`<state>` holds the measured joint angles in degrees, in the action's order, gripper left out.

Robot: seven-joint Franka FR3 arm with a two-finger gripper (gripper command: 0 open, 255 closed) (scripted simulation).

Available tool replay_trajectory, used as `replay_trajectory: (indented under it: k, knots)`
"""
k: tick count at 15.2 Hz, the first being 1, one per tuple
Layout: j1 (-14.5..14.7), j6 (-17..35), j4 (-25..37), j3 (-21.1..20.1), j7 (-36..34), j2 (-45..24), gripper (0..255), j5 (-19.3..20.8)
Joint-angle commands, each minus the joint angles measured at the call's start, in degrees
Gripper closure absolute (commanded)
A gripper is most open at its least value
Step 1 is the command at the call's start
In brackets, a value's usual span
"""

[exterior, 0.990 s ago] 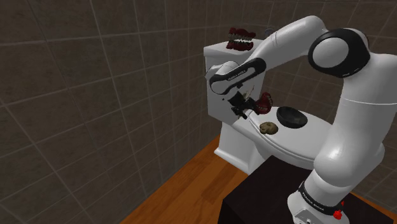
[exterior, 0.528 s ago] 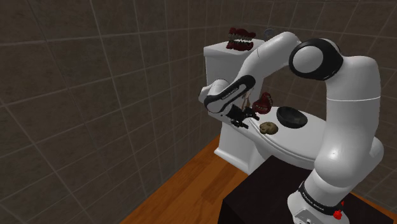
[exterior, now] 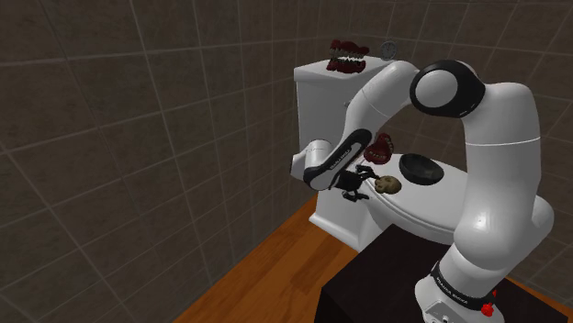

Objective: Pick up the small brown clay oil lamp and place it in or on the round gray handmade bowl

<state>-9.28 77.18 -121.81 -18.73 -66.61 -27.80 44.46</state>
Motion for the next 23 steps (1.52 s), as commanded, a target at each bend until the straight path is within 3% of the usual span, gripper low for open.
replay_trajectory:
  k: [1,10,11,23]
  knots:
    - [-0.67,1.14,-1.60,0.29,0.01,0.59,0,0.61]
    - [-1.18,2.01,-2.78,0.55,-0.10,1.02,0,1.06]
    - [-1.18,2.01,-2.78,0.55,-0.10,1.02,255,1.06]
    - [-1.33,1.02,-3.28,0.20,1.18,3.21,255,0.67]
